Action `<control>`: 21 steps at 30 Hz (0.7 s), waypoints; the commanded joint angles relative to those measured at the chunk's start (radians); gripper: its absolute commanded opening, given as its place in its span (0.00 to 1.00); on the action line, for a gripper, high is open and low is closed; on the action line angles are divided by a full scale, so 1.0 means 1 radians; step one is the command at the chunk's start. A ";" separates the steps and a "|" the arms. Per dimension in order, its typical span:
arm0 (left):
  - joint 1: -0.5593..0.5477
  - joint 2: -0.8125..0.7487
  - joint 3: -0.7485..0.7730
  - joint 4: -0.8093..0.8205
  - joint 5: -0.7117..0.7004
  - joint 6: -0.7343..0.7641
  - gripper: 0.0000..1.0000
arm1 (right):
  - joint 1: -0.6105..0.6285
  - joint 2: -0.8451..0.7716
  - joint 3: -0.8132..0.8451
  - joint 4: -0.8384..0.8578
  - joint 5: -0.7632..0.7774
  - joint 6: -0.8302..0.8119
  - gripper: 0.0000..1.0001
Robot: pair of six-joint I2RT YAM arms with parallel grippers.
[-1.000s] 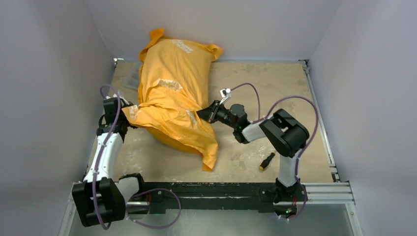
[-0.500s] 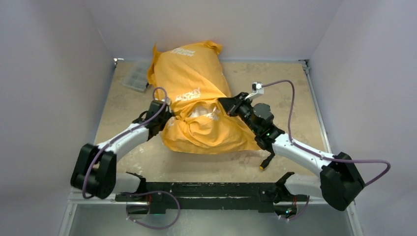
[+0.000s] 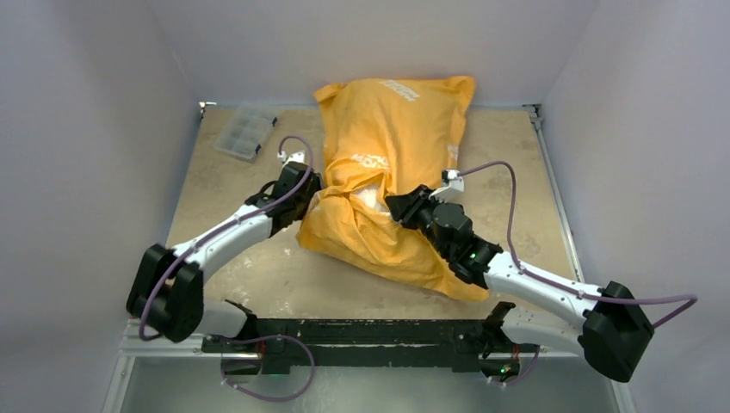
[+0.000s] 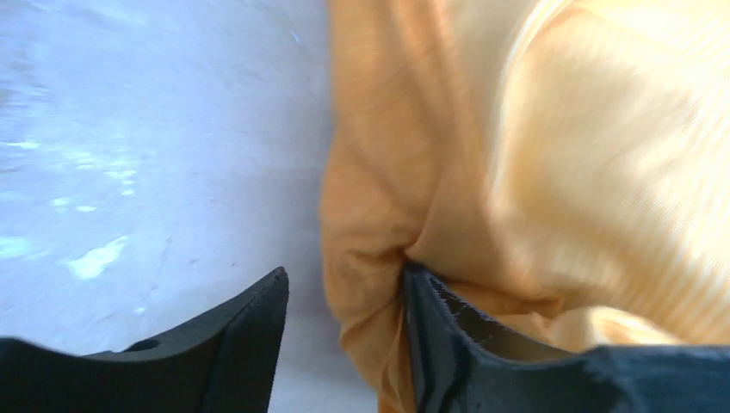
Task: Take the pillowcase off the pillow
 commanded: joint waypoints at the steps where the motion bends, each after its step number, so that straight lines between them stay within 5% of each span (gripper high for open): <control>1: -0.010 -0.239 0.016 -0.084 -0.213 0.030 0.57 | 0.045 -0.026 0.105 -0.093 0.060 0.037 0.46; 4: -0.010 -0.346 0.029 -0.217 -0.268 0.067 0.59 | 0.048 -0.038 0.159 -0.175 0.074 0.009 0.73; 7: -0.010 -0.428 0.037 -0.308 -0.267 0.103 0.68 | 0.052 -0.030 0.223 -0.253 0.067 -0.029 0.85; 17: -0.009 -0.603 -0.010 -0.398 -0.139 0.129 0.70 | 0.101 -0.015 0.385 -0.385 -0.012 -0.175 0.98; 21: -0.010 -0.676 0.011 -0.463 -0.158 0.159 0.70 | 0.110 0.031 0.401 -0.350 -0.174 -0.293 0.98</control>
